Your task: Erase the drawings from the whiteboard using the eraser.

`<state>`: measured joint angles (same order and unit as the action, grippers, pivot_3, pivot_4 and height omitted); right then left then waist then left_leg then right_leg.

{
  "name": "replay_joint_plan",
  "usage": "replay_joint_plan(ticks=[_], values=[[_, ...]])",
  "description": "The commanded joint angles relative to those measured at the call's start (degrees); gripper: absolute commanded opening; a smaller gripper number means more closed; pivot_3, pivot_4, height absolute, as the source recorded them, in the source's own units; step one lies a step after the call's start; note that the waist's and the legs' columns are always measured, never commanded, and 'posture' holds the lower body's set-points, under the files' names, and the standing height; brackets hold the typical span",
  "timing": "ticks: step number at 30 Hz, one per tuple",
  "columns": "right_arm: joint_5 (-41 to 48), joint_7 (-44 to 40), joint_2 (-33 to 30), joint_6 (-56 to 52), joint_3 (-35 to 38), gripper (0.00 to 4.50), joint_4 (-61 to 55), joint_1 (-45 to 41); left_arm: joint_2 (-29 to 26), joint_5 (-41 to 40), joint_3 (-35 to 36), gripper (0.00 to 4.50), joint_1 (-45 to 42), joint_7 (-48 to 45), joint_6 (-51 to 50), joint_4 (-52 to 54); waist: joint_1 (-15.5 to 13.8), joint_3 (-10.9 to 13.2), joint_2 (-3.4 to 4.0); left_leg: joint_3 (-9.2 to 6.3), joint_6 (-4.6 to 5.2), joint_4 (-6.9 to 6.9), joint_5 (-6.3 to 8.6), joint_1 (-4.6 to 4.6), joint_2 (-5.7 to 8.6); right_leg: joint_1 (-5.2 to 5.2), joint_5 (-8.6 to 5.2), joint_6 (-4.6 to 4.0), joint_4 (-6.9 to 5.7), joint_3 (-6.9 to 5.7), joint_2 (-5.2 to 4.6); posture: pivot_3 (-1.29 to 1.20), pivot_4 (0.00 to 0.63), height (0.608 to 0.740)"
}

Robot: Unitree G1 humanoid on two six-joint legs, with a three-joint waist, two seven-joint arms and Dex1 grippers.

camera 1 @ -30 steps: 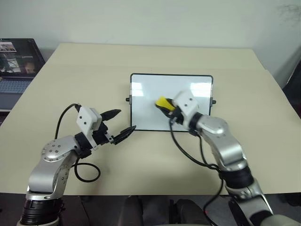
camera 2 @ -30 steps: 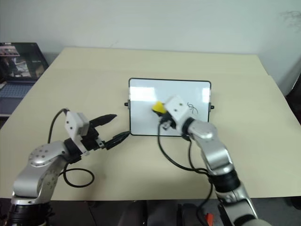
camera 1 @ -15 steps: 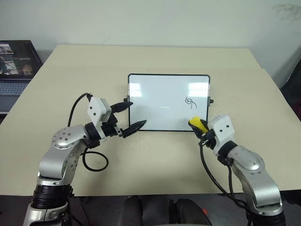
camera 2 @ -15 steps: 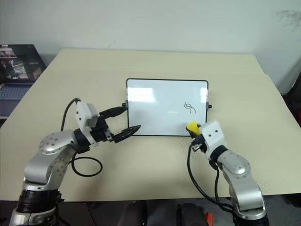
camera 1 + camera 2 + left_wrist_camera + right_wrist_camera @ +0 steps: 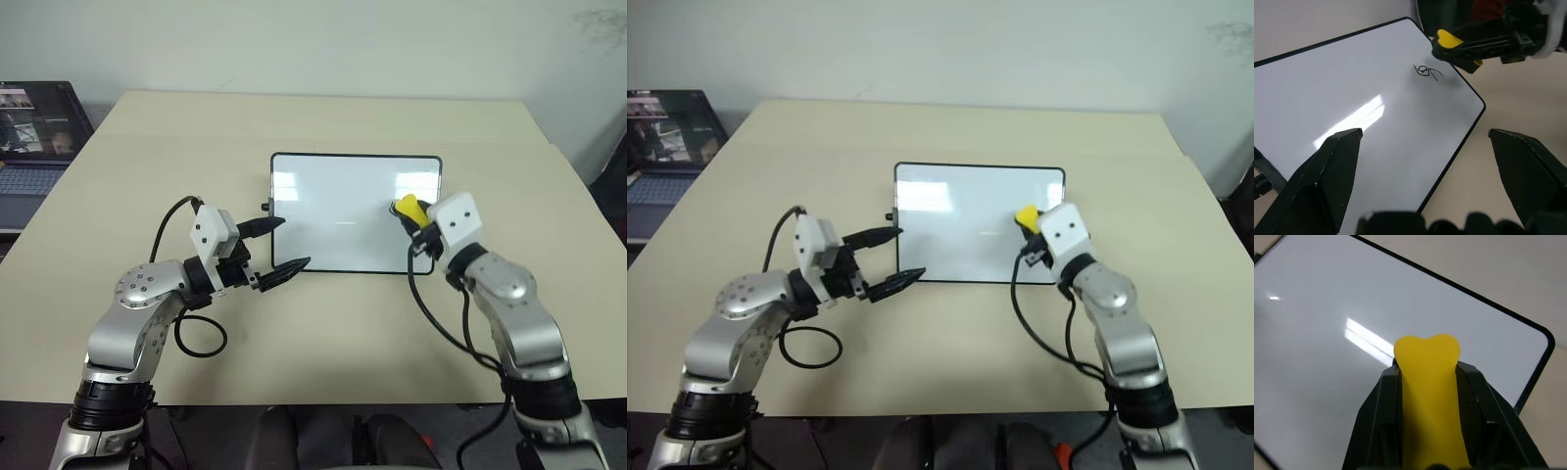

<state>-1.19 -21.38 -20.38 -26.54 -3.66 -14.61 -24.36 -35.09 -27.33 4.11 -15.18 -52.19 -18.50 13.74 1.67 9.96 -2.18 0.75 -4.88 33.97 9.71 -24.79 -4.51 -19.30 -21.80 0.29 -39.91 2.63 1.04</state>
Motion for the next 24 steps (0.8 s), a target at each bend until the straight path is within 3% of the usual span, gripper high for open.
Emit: replay_joint_plan(ticks=[1,7,14,24], values=[[-1.13,0.66,-1.02,5.8,1.0,1.13,6.66,-4.73,-0.17,0.16,-0.34,4.5,-0.63,-0.41,1.08,2.08,0.03,0.0,0.0,0.0,0.0,0.0,0.0,0.0,-0.02,-0.01,0.0,0.0,0.0,0.0,0.0,0.0,0.15,0.74],[-1.67,0.95,-0.89,10.65,0.54,1.13,14.87,-8.03,-0.44,0.02,-0.08,4.5,-0.42,-0.48,0.92,2.43,0.01,0.0,0.0,0.04,-0.01,-0.02,0.0,0.0,-0.02,-0.01,0.0,-0.01,0.03,0.02,0.0,0.0,0.15,0.74],[-3.62,-0.4,2.06,12.25,-4.02,1.13,21.52,-3.75,-0.65,-0.15,0.29,4.5,-0.18,-0.19,0.52,3.09,0.32,-0.03,-0.02,0.03,0.0,0.05,-0.01,0.16,-0.06,0.11,0.0,-0.01,-0.12,0.04,0.01,0.0,0.15,0.74],[-7.68,-0.76,3.11,15.31,-10.35,1.13,26.46,0.33,-0.26,-0.28,-0.02,4.5,-0.8,0.39,0.17,2.96,0.7,-0.11,-0.11,-0.02,0.04,0.0,-0.01,1.5,-0.08,1.34,-0.12,0.22,-0.07,0.06,-0.03,0.0,0.15,0.74]])
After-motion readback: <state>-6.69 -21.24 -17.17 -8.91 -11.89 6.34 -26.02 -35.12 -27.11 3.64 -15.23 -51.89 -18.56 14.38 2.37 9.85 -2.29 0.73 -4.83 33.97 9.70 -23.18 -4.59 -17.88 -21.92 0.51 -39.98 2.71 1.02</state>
